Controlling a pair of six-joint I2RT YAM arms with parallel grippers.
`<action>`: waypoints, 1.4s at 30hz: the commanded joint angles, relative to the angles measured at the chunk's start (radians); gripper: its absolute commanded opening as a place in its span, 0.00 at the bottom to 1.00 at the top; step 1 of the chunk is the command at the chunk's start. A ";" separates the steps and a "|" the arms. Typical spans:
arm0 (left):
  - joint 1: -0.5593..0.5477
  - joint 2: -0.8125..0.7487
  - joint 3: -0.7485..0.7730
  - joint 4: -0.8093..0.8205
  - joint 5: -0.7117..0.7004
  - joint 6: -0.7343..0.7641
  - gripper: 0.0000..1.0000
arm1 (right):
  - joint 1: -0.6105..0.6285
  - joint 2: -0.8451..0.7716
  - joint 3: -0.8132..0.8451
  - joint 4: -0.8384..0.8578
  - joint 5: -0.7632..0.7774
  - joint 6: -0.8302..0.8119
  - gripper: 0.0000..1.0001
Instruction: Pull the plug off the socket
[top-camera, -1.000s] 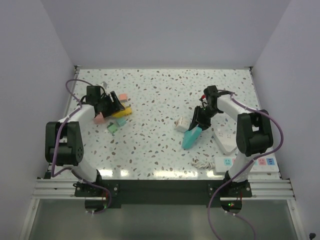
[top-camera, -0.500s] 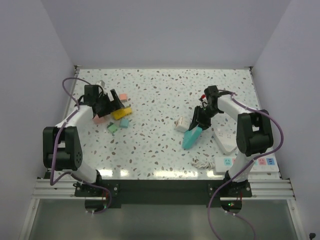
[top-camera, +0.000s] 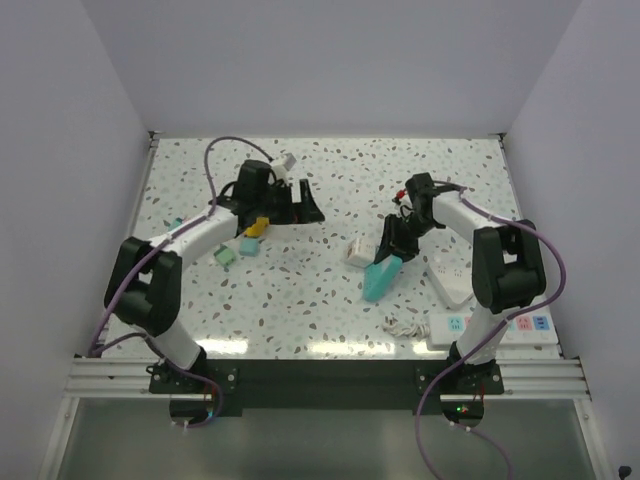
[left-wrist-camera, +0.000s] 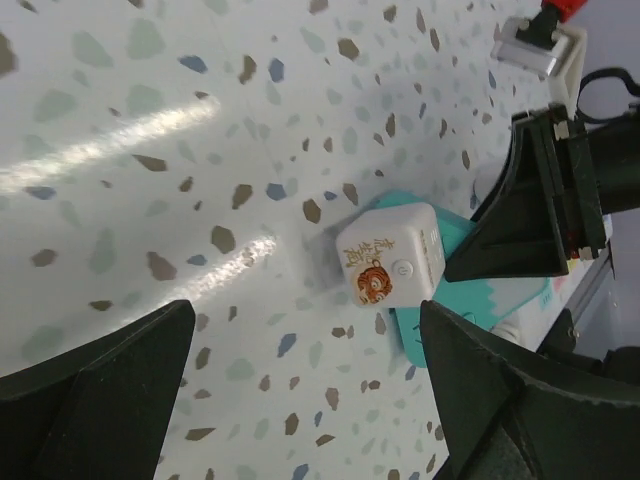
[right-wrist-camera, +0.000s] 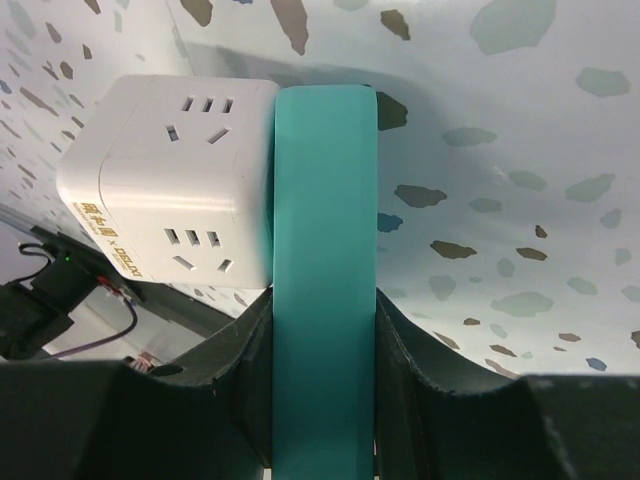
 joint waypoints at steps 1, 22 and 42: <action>-0.077 0.099 0.027 0.123 0.090 -0.062 1.00 | 0.013 -0.031 -0.022 0.052 -0.036 -0.035 0.00; -0.238 0.318 0.107 0.246 0.207 -0.058 1.00 | 0.013 -0.051 -0.013 0.090 -0.157 -0.044 0.00; -0.268 0.349 0.053 0.313 0.241 -0.137 0.98 | 0.016 -0.099 -0.032 0.172 -0.227 -0.017 0.00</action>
